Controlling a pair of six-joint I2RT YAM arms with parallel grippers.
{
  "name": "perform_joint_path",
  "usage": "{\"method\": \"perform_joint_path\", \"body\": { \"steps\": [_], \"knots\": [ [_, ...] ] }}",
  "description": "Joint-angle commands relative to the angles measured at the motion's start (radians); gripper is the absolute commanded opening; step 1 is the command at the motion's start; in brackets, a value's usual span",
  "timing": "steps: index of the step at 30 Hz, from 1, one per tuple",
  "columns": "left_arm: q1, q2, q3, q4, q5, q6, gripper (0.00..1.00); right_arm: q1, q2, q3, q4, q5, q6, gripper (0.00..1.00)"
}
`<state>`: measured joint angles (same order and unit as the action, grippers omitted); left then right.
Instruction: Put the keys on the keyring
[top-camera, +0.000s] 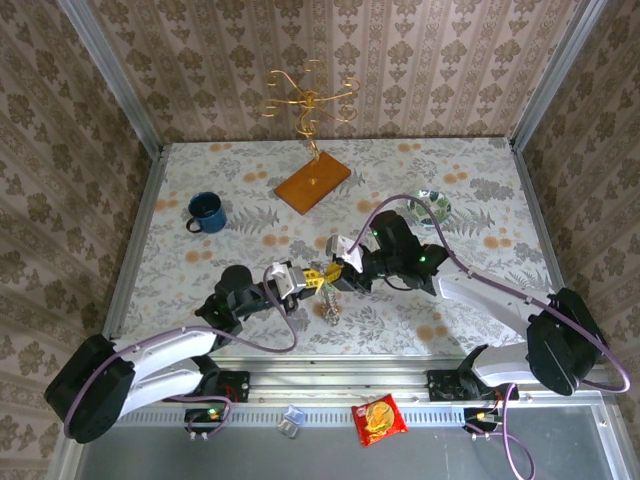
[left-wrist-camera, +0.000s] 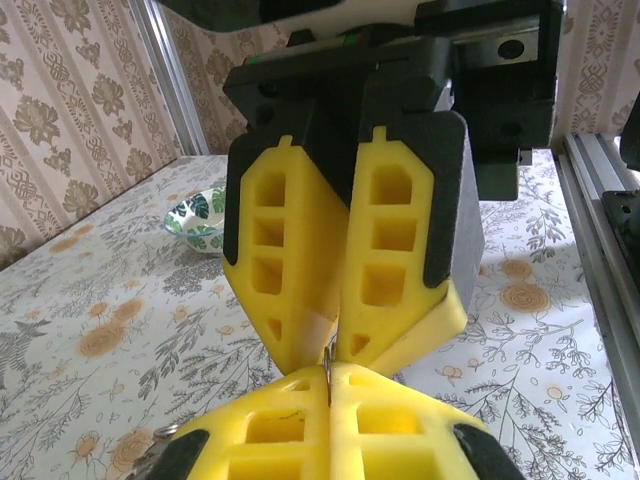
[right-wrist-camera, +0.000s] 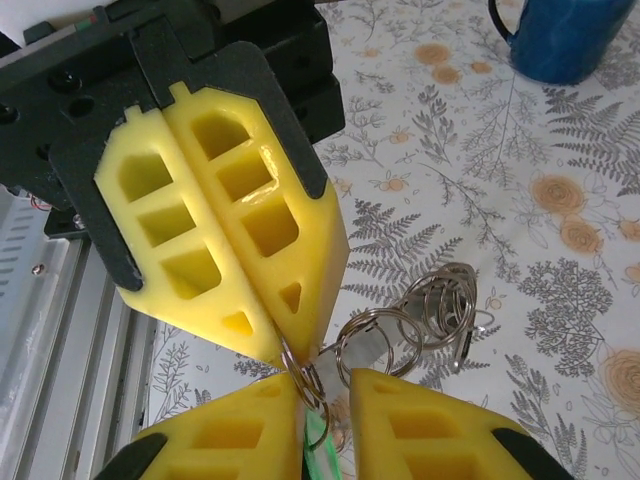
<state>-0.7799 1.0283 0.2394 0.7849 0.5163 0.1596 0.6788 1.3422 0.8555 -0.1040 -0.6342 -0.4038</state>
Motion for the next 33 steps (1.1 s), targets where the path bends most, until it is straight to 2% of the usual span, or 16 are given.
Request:
{"method": "perform_joint_path", "body": {
  "steps": [1, 3, 5, 8, 11, 15, 20, 26, 31, 32, 33],
  "knots": [
    [-0.01, 0.002, -0.004, 0.088, 0.031, -0.014, 0.0, 0.006, 0.016, 0.001, 0.053, -0.031, 0.013, 0.11],
    [-0.011, 0.002, -0.005, 0.087, 0.024, -0.016, 0.0, 0.006, 0.014, 0.004, 0.052, -0.03, 0.002, 0.0],
    [-0.009, -0.001, -0.006, 0.078, 0.0, -0.021, 0.0, 0.005, 0.006, 0.01, 0.038, -0.023, -0.014, 0.0],
    [-0.009, -0.025, -0.002, 0.011, -0.032, -0.011, 0.21, 0.007, -0.007, 0.035, -0.02, 0.0, -0.059, 0.0],
    [-0.01, -0.065, 0.018, -0.109, -0.048, 0.023, 0.26, 0.014, -0.003, 0.088, -0.146, 0.041, -0.138, 0.0],
    [-0.01, -0.088, 0.046, -0.221, -0.048, 0.062, 0.24, 0.04, 0.015, 0.149, -0.267, 0.094, -0.218, 0.0],
    [-0.01, -0.088, 0.064, -0.264, -0.038, 0.088, 0.23, 0.076, 0.043, 0.213, -0.356, 0.149, -0.274, 0.0],
    [-0.009, -0.078, 0.086, -0.296, -0.026, 0.112, 0.12, 0.131, 0.103, 0.303, -0.486, 0.244, -0.352, 0.0],
    [-0.01, -0.079, 0.087, -0.312, -0.022, 0.121, 0.0, 0.132, 0.073, 0.312, -0.471, 0.18, -0.339, 0.0],
    [-0.01, -0.081, 0.087, -0.31, -0.02, 0.123, 0.0, 0.128, 0.061, 0.301, -0.447, 0.166, -0.321, 0.0],
    [-0.01, -0.082, 0.086, -0.307, -0.02, 0.121, 0.0, 0.122, 0.057, 0.284, -0.416, 0.154, -0.301, 0.05]
  ]
}}
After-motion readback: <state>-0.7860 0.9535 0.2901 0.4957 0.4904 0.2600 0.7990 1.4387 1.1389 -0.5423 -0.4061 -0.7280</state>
